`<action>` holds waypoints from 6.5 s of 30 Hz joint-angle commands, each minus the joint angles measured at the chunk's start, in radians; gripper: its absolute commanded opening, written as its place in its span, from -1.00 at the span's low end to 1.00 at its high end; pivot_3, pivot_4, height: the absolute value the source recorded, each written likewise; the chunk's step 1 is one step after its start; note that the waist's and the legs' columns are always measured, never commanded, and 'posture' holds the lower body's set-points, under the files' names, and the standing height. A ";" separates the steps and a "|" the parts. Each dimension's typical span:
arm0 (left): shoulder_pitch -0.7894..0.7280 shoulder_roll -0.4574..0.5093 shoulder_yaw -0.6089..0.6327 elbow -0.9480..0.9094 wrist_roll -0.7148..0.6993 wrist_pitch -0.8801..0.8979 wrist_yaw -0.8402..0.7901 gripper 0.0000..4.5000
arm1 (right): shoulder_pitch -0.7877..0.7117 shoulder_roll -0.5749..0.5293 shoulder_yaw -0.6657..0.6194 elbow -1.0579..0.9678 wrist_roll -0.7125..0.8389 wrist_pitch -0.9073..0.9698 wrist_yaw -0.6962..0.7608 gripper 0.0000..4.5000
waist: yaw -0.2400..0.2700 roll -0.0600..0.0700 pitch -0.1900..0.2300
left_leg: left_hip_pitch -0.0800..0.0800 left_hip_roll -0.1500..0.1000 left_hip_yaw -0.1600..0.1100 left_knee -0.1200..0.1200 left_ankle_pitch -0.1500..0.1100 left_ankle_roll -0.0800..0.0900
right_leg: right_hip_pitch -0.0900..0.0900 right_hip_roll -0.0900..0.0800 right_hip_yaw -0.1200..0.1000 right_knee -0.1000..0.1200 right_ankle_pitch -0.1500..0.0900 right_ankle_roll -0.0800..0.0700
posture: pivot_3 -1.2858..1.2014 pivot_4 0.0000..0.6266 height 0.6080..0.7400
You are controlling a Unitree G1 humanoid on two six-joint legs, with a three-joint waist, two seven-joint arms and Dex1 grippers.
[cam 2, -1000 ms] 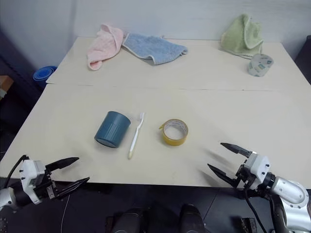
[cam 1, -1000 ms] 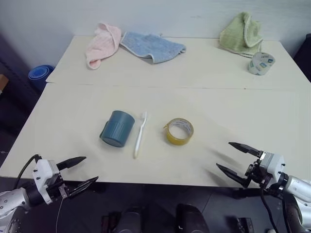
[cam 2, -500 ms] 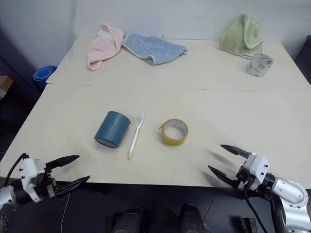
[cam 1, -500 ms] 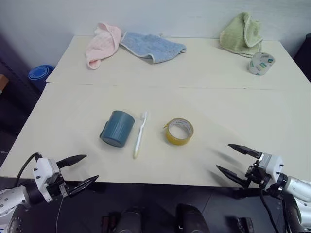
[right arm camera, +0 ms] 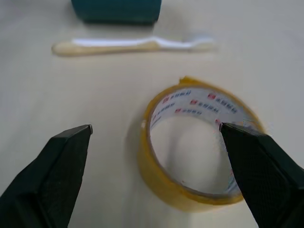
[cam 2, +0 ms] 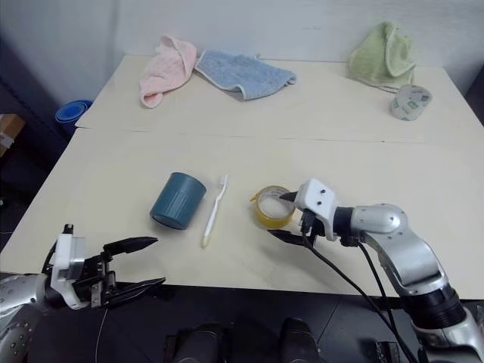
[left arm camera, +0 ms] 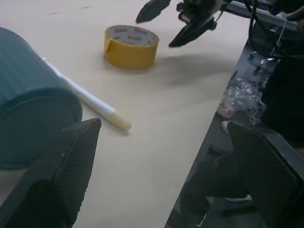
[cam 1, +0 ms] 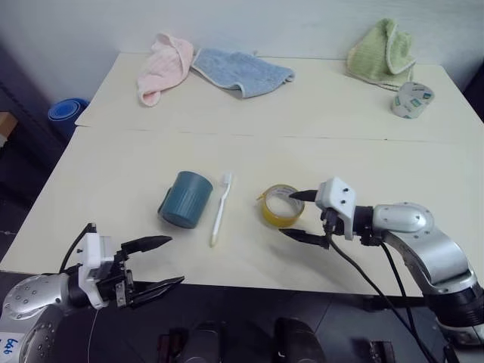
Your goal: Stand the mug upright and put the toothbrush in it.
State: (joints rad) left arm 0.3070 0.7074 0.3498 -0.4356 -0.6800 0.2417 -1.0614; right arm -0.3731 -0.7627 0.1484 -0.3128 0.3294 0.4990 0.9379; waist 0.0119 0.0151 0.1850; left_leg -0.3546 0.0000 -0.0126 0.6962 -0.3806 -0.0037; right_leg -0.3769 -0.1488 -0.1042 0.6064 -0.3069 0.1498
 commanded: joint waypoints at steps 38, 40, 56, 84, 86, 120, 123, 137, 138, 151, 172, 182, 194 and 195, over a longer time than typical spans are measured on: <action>0.051 -0.035 0.202 0.143 0.007 0.004 0.094 1.00 | -0.284 -0.357 -0.200 0.982 -0.073 -0.598 0.625 0.57 | -0.037 0.003 0.002 | 0.001 0.003 0.018 0.001 0.000 0.001 | 0.001 0.000 -0.002 -0.006 0.000 0.001 | 0.03 -0.52 1.00; 0.066 -0.015 0.265 0.201 0.003 0.065 0.144 1.00 | -0.187 -0.312 -0.303 0.780 0.089 -0.530 0.643 0.90 | -0.036 0.003 0.002 | 0.002 0.003 0.017 0.001 0.000 0.001 | 0.001 0.000 -0.002 -0.005 0.000 0.001 | 0.03 -0.52 1.00; -0.521 0.203 0.079 0.350 -0.115 0.810 0.494 1.00 | 0.312 0.176 -0.322 0.064 0.236 -0.627 0.298 0.98 | 0.010 -0.003 0.001 | 0.002 -0.002 -0.001 0.004 -0.001 -0.001 | 0.002 -0.001 0.003 0.005 0.001 0.002 | 0.03 -0.52 1.00; -0.961 0.041 -0.376 0.703 0.218 0.865 0.350 -0.99 | 0.422 0.168 -0.353 0.040 0.168 -0.695 0.148 1.00 | 0.014 0.002 -0.002 | 0.003 -0.002 0.008 0.003 0.001 -0.001 | 0.002 0.000 0.002 0.006 0.001 0.002 | 0.03 -0.52 1.00; -0.962 0.053 -0.315 0.706 0.212 0.834 0.342 -0.99 | 0.444 0.165 -0.370 0.030 0.169 -0.697 0.133 1.00 | 0.013 0.002 -0.002 | 0.003 -0.002 0.008 0.003 0.001 -0.001 | 0.002 0.000 0.002 0.006 0.001 0.002 | 0.03 -0.52 1.00; -1.128 -0.665 -0.468 1.369 0.699 -0.984 0.425 0.11 | 0.720 0.191 -0.600 0.171 0.143 -1.046 0.051 1.00 | 0.016 -0.007 0.000 | 0.002 -0.002 0.022 0.000 0.002 0.005 | 0.002 -0.002 0.001 -0.010 0.005 0.008 | 0.03 -0.52 1.00; -1.100 -0.628 -0.456 1.289 0.661 -0.956 0.386 0.52 | 0.689 0.184 -0.585 0.195 0.146 -1.040 0.065 1.00 | 0.014 -0.007 0.000 | 0.003 -0.002 0.022 0.000 0.002 0.005 | 0.002 -0.001 0.001 -0.008 0.005 0.008 | 0.03 -0.52 1.00; -0.386 0.006 -0.044 0.340 0.223 -0.159 0.162 0.98 | 0.464 0.117 -0.370 0.071 0.251 -0.741 0.146 1.00 | -0.015 -0.002 0.001 | 0.003 0.001 0.012 0.001 0.001 0.003 | 0.001 -0.002 0.000 0.000 0.005 0.007 | 0.03 -0.52 1.00; -0.302 0.035 0.032 0.324 0.210 -0.110 0.178 0.98 | 0.451 0.115 -0.360 0.056 0.248 -0.726 0.145 1.00 | -0.017 -0.002 0.001 | 0.004 0.002 0.009 0.001 0.001 0.003 | 0.001 -0.001 0.000 -0.001 0.005 0.007 | 0.03 -0.52 1.00; -0.248 0.152 0.144 -0.047 -0.158 0.719 0.506 0.98 | 0.344 0.045 -0.383 -0.026 0.225 -0.597 0.089 1.00 | 0.040 -0.004 0.002 | 0.002 0.000 -0.002 0.004 0.000 0.003 | 0.005 -0.002 0.003 -0.004 0.005 0.007 | 0.03 -0.52 1.00; -0.957 -0.216 -0.639 0.312 0.154 1.030 0.753 0.58 | 0.831 0.106 -0.741 0.063 0.236 -0.745 0.191 1.00 | 0.020 0.000 -0.003 | 0.016 -0.004 0.012 0.000 0.002 0.002 | 0.018 0.000 0.009 -0.008 0.005 0.007 | 0.03 -0.52 1.00; -0.972 -0.187 -0.712 0.346 0.295 0.909 0.633 -0.85 | 0.861 0.162 -0.737 0.174 0.232 -0.863 0.226 1.00 | 0.019 0.004 -0.006 | 0.020 -0.004 0.011 -0.003 0.002 0.002 | 0.025 0.001 0.012 -0.015 0.004 0.007 | 0.03 -0.52 1.00; -1.011 -0.402 -0.255 0.443 0.066 0.286 0.302 -0.95 | 0.859 0.190 -0.740 0.257 0.235 -0.948 0.223 1.00 | 0.017 0.000 -0.003 | 0.016 -0.003 0.011 -0.003 0.002 0.002 | 0.020 0.001 0.011 -0.015 0.005 0.007 | 0.03 -0.52 1.00; -1.030 -0.439 -0.247 0.445 0.027 0.253 0.242 -0.95 | 0.864 0.198 -0.741 0.255 0.234 -0.951 0.216 1.00 | 0.018 0.000 -0.003 | 0.015 -0.004 0.011 -0.003 0.001 0.002 | 0.019 0.001 0.010 -0.015 0.005 0.007 | 0.03 -0.52 1.00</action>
State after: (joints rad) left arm -0.6813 0.3027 0.0727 0.0478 -0.5621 0.5908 -0.7072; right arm 0.4763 -0.5764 -0.5619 -0.0462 0.5496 -0.4315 1.1673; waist 0.0294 0.0152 0.1819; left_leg -0.3402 -0.0037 -0.0016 0.6935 -0.3794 -0.0013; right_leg -0.3578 -0.1477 -0.0943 0.5909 -0.3021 0.1574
